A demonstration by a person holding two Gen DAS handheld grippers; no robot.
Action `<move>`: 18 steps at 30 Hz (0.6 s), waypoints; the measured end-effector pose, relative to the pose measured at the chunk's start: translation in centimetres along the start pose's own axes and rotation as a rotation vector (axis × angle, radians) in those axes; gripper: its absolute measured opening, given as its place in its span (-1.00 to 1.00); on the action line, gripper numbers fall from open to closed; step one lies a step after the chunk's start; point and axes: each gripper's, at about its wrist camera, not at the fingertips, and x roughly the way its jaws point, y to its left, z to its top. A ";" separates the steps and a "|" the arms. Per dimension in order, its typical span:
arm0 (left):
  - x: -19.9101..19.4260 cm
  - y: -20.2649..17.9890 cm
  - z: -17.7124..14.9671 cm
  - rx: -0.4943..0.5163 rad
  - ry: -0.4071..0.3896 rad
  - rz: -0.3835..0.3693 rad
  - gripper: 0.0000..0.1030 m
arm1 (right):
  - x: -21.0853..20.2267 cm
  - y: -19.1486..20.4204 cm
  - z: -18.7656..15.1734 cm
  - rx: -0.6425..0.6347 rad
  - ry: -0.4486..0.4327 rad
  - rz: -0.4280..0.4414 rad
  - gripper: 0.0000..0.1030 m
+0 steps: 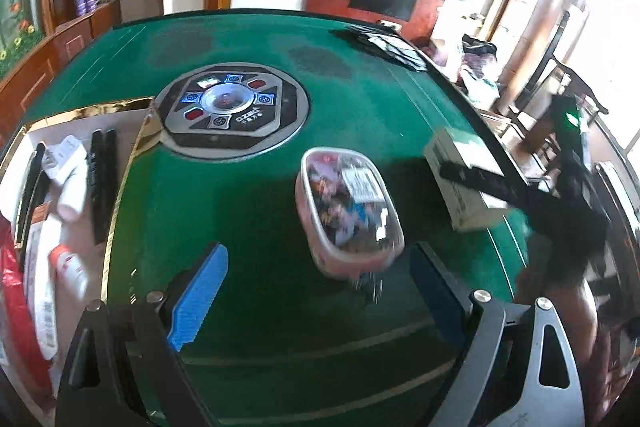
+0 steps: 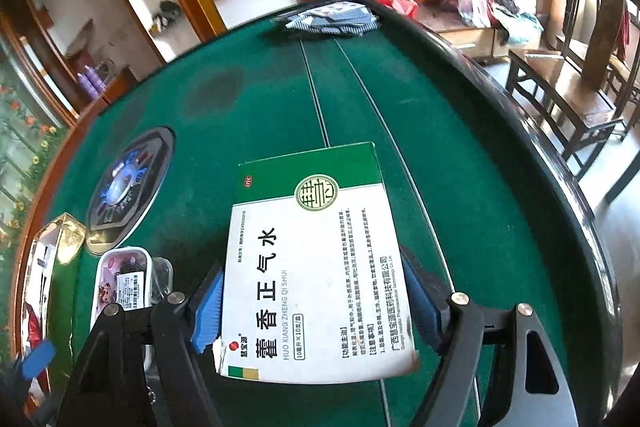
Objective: Organize objects
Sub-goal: 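Carry the pink pouch and the carton toward the white tray with both tools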
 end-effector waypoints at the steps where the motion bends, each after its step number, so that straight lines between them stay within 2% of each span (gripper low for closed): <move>1: 0.5 -0.3 0.3 0.001 -0.001 0.010 0.77 | 0.0 0.1 0.1 -0.007 0.001 -0.003 0.56; 8: 5.6 -2.3 1.9 0.066 0.051 0.104 0.77 | 0.0 0.6 0.0 -0.025 0.005 -0.015 0.56; 10: 6.2 -2.7 2.3 0.082 0.021 0.126 0.87 | 0.0 0.2 0.1 -0.013 0.006 -0.003 0.56; 13: 6.6 -3.5 2.7 0.105 -0.002 0.153 0.88 | 0.0 -0.1 0.2 0.001 0.008 0.013 0.56; 15: 7.3 -3.9 2.6 0.122 0.010 0.147 0.89 | 0.0 -0.1 0.3 0.001 0.009 0.013 0.56; 18: 9.0 -4.6 1.7 0.146 0.077 0.152 0.91 | 0.0 -0.1 0.3 0.001 0.009 0.013 0.56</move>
